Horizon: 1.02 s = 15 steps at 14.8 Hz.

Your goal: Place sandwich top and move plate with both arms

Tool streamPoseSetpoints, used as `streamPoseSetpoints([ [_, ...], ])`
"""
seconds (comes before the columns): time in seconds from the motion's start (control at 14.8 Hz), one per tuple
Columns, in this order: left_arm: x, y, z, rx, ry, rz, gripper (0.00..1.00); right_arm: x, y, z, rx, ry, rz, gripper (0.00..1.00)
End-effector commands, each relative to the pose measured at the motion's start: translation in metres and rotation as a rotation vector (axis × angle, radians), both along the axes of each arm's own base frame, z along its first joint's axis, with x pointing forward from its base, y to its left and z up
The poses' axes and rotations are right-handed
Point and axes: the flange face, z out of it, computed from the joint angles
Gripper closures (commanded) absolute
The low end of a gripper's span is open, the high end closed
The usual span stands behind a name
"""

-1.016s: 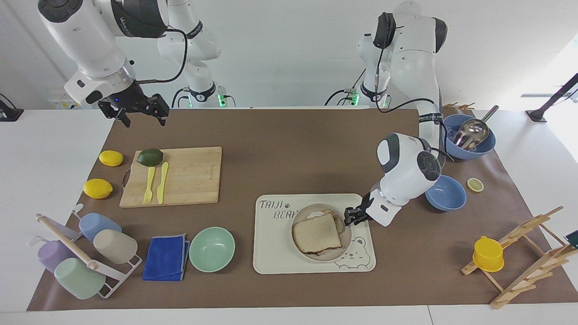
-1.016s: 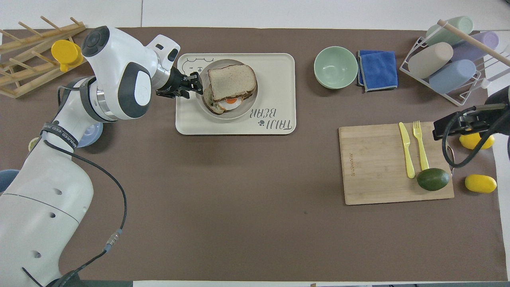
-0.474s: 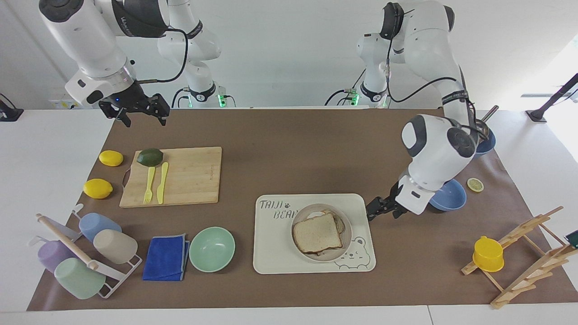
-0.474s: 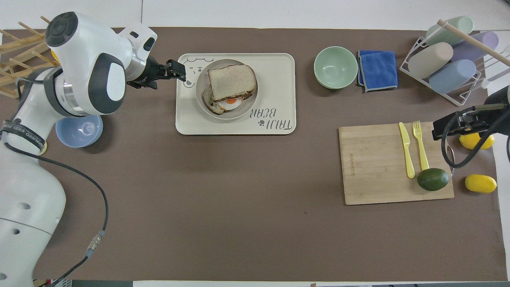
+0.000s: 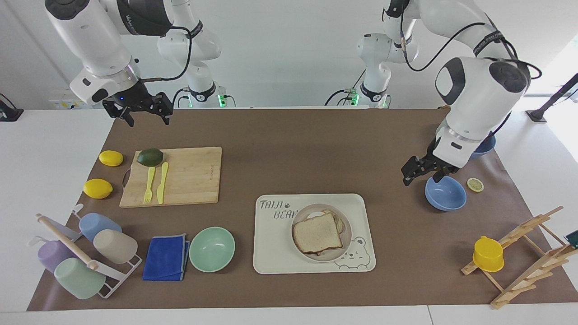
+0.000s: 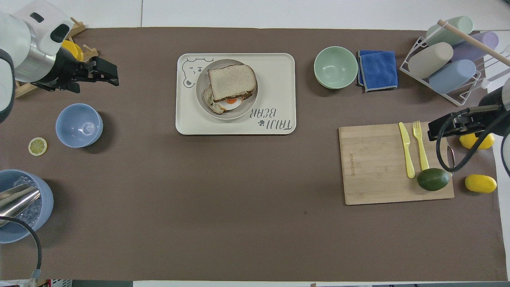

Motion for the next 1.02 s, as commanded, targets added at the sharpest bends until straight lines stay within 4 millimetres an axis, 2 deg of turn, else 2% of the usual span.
streamPoseSetpoints([
  [0.0, -0.036, 0.016, 0.024, 0.053, 0.058, -0.010, 0.00, -0.003, -0.001, 0.005, -0.001, -0.013, 0.017, 0.00],
  [0.2, -0.074, 0.022, 0.024, 0.077, 0.094, -0.024, 0.00, -0.003, -0.002, 0.005, -0.001, -0.012, 0.018, 0.00],
  [0.41, -0.109, 0.026, 0.007, 0.073, 0.104, -0.031, 0.00, -0.003, -0.002, 0.004, -0.001, -0.009, 0.017, 0.00],
  [0.54, -0.112, 0.025, 0.000, 0.079, 0.105, -0.041, 0.00, -0.003, -0.002, 0.005, -0.001, -0.010, 0.017, 0.00],
  [0.74, -0.105, 0.016, 0.004, 0.085, 0.070, -0.070, 0.00, -0.003, -0.002, 0.005, -0.001, -0.010, 0.018, 0.00],
  [0.95, -0.088, 0.016, 0.034, 0.080, 0.088, -0.067, 0.00, -0.003, -0.002, 0.005, -0.001, -0.010, 0.018, 0.00],
])
